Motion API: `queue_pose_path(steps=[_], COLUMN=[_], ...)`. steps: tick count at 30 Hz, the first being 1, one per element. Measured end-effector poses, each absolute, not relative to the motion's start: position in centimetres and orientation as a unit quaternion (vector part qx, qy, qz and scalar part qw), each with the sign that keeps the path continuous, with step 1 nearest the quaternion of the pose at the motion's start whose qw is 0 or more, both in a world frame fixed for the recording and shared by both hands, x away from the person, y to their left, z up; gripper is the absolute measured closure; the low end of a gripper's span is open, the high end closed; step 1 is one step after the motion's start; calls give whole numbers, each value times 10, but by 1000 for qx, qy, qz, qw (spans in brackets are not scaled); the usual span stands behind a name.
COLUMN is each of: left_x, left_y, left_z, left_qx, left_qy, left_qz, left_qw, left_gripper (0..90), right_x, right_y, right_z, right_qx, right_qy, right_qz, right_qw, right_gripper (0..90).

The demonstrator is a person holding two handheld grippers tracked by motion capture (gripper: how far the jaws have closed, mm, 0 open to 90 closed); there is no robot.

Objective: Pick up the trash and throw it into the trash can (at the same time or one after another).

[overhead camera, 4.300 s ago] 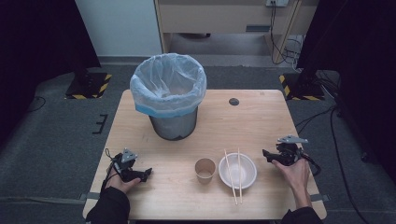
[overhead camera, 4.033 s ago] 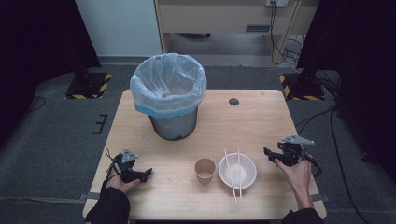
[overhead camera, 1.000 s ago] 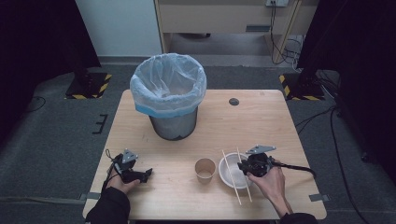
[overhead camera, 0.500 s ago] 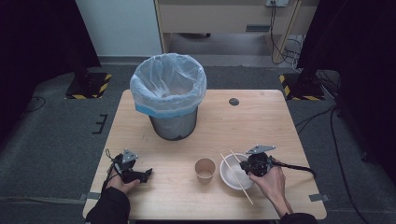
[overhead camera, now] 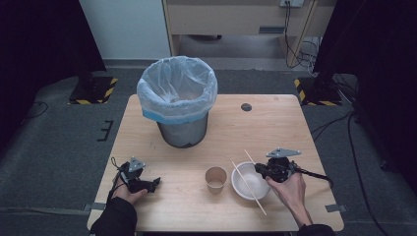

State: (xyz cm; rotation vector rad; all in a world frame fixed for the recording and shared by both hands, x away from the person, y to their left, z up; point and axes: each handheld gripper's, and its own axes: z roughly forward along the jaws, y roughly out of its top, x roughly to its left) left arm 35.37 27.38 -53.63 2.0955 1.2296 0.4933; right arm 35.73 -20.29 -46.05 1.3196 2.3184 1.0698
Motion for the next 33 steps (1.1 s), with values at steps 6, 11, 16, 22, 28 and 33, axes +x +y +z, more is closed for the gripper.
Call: queue_pose_path(steps=[6,11,16,22,28,33], left_x=[354,354,354,354,354,354], left_y=[274,274,274,274,273,273], left_z=[-536,-536,-536,-536,-536,-536], left_qx=[799,800,799,800,800,800], left_qy=[469,469,468,468,468,468], left_qz=[188,188,188,188,188,188], left_qw=[325,325,326,325,325,326], left_gripper=[0,0,0,0,0,0], right_x=[358,361,363,363,365,372], right_y=[-210,-219,-224,-227,-225,-222], right_z=[-451,-440,-433,-418,-398,-378], right_qx=[456,451,449,443,434,424], right_qy=[782,763,745,724,700,680], right_qz=[403,440,472,507,547,576], right_qw=[137,144,142,150,153,164], right_gripper=[857,858,858,858,858,858])
